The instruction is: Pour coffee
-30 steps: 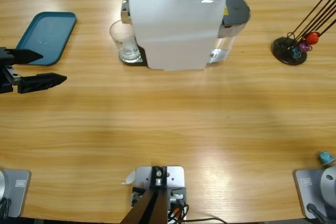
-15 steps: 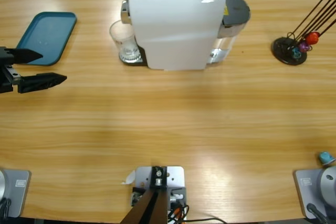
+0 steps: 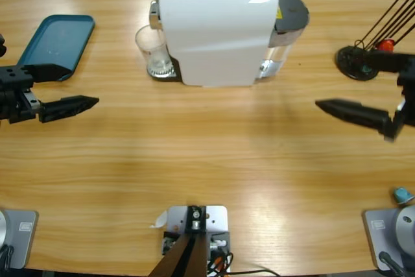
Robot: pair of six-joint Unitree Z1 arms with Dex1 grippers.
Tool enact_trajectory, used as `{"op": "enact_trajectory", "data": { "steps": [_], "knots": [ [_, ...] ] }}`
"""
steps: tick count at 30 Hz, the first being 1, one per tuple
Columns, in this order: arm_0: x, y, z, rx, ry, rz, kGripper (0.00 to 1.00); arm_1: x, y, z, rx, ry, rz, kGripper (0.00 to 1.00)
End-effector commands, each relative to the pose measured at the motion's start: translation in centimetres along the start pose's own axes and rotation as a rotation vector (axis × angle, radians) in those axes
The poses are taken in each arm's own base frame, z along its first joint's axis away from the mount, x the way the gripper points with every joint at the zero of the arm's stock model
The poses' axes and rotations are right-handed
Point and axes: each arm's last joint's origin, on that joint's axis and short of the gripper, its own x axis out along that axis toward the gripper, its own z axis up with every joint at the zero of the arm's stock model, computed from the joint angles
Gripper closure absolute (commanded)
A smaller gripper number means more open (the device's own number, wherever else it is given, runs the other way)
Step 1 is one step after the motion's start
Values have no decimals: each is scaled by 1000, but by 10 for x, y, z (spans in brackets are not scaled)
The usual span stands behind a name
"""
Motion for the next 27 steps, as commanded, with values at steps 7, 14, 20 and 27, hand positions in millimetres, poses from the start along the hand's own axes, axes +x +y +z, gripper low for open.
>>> {"op": "enact_trajectory", "data": {
  "steps": [7, 14, 20, 27],
  "knots": [
    [-3, -5, -26, 32, 12, 38, 124, 16, 3, -23, 5, 43, 23, 0],
    [12, -5, -27, 13, 73, 35, 124, 23, 3, -23, 4, 75, 26, 0],
    [24, -5, -27, 0, 105, 25, 128, 31, 4, -22, -1, 109, 39, 0],
    [32, -6, -26, 3, 121, 7, 124, 29, 4, -22, -3, 99, 38, 0]
  ]
}}
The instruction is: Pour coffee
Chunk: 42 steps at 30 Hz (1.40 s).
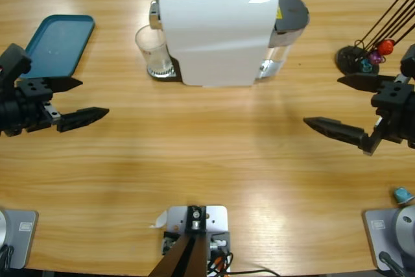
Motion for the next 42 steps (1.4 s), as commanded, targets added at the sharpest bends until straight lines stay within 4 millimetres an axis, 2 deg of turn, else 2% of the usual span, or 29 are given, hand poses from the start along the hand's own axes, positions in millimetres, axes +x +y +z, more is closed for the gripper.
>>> {"op": "enact_trajectory", "data": {
  "steps": [1, 11, 16, 26, 38, 42],
  "knots": [
    [13, -2, -11, 2, 67, -22, 120, 6, 2, -9, -1, 33, 22, 0],
    [11, -3, -14, 3, 64, -32, 119, 4, 2, -10, 0, 19, 24, 0],
    [7, -3, -15, -3, 51, -31, 65, 5, 2, -10, 0, 24, 21, 0],
    [6, -6, -15, -2, 50, -43, 61, 4, 2, -10, -5, 21, 23, 0],
    [22, -6, -13, 7, 98, -44, 32, 5, 2, -9, -5, 27, 25, 0],
    [20, -6, -13, 6, 91, -44, 32, 6, 2, -9, -7, 32, 30, 0]
  ]
}}
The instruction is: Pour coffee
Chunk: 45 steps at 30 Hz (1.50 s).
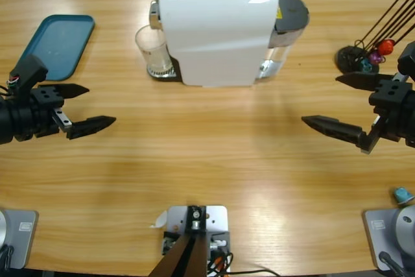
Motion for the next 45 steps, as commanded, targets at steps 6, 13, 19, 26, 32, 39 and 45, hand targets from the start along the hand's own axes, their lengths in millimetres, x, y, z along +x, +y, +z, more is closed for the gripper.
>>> {"op": "enact_trajectory", "data": {
  "steps": [6, 13, 19, 26, 32, 39, 45],
  "knots": [
    [10, -3, -6, 8, 46, -27, 32, 11, 3, -10, -11, 66, 32, 0],
    [9, -3, -7, 8, 43, -25, 36, 11, 3, -10, -12, 67, 33, 0],
    [9, -3, -6, 17, 39, -22, 36, 10, 3, -10, -12, 64, 34, 0],
    [7, -4, -6, 26, 35, -20, 46, 10, 3, -10, -13, 64, 40, 0],
    [12, -4, -6, 25, 54, -22, 46, 11, 3, -9, -20, 66, 41, 0],
    [13, -4, -6, 25, 56, -20, 46, 12, 3, -9, -20, 69, 42, 0],
    [13, -4, -6, 25, 54, -20, 46, 12, 3, -9, -20, 70, 42, 0]
  ]
}}
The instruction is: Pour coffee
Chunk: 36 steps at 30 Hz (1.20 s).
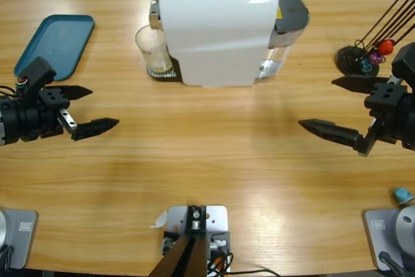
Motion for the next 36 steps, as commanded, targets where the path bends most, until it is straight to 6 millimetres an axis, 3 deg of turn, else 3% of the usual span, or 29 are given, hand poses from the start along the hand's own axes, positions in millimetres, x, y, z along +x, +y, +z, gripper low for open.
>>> {"op": "enact_trajectory", "data": {
  "steps": [1, 32, 36],
  "knots": [
    [7, -3, -6, 17, 33, -17, 46, 9, 2, -8, -15, 55, 21, 0],
    [11, -2, -4, 29, 39, -4, 41, 9, 2, -8, -18, 55, 27, 0],
    [26, -2, 6, 37, -5, 2, 41, 4, 2, -8, -17, 28, 23, 0]
  ]
}}
